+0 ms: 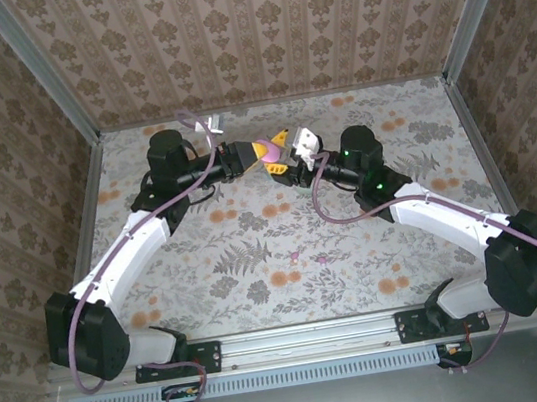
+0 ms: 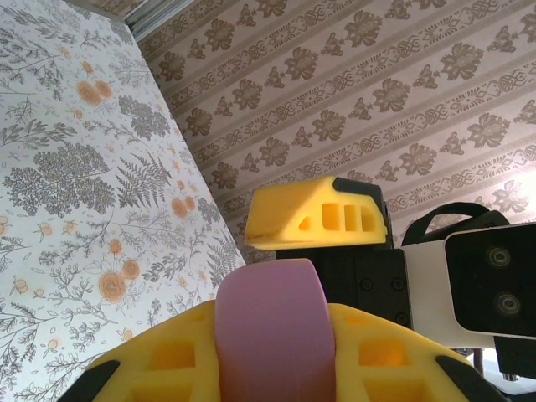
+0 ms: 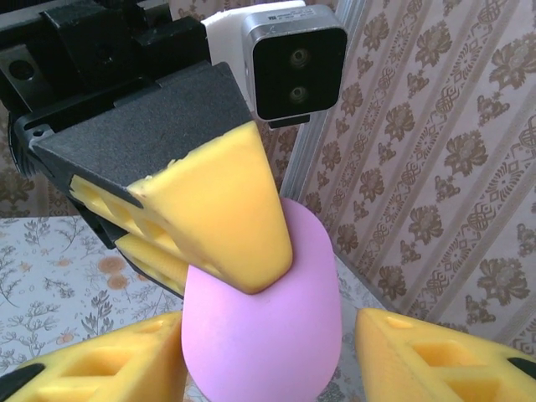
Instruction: Insert the wireless bluetooth earbuds into the charging case
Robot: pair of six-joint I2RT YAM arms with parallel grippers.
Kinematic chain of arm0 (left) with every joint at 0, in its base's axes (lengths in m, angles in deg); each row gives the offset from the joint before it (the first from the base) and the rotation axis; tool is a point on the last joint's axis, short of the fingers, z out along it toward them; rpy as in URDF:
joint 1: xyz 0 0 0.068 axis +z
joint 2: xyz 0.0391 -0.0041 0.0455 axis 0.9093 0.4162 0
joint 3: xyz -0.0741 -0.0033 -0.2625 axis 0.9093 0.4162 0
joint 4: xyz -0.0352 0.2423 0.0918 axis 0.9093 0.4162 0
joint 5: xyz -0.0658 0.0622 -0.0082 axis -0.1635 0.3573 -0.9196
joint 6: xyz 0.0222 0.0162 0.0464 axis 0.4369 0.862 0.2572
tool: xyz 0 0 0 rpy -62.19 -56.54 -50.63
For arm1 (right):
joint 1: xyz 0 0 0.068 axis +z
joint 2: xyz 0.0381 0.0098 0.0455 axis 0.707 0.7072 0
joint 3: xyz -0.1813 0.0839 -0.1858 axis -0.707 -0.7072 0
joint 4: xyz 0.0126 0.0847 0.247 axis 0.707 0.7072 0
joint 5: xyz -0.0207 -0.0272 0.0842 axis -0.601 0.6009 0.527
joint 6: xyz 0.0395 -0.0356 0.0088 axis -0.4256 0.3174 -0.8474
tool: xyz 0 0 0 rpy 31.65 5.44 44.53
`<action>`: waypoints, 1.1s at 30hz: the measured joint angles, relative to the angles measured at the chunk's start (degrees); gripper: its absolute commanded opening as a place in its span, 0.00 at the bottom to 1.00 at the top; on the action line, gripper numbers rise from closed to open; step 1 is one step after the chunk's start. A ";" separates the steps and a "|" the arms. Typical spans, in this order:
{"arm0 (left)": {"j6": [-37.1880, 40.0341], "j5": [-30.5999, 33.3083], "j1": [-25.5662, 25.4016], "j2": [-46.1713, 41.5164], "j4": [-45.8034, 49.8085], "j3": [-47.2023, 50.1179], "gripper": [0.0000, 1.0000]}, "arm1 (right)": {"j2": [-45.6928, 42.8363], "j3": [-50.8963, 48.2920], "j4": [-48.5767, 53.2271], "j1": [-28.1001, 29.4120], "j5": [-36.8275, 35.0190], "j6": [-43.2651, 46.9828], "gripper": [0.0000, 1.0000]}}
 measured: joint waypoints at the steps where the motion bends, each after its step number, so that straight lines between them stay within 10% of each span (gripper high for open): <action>1: 0.00 0.00 0.00 -0.04 -0.09 0.04 0.14 | 0.00 0.00 -0.11 0.00 0.02 -0.07 0.54; 7: -0.02 0.39 0.00 -0.33 -0.96 0.15 0.20 | 0.00 0.00 -0.52 0.02 0.79 -0.76 0.42; 15: 7.87 1.99 0.02 -2.58 0.85 0.96 0.75 | 0.00 2.86 5.57 -1.70 5.62 -3.41 0.34; 24: 42.25 3.04 3.10 -17.38 0.52 9.90 0.78 | 0.02 8.39 17.77 -4.94 18.93 -6.82 0.33; 33: 53.86 -5.33 3.67 -9.99 2.14 7.69 0.75 | 0.07 9.64 22.01 -4.92 25.59 -6.82 0.33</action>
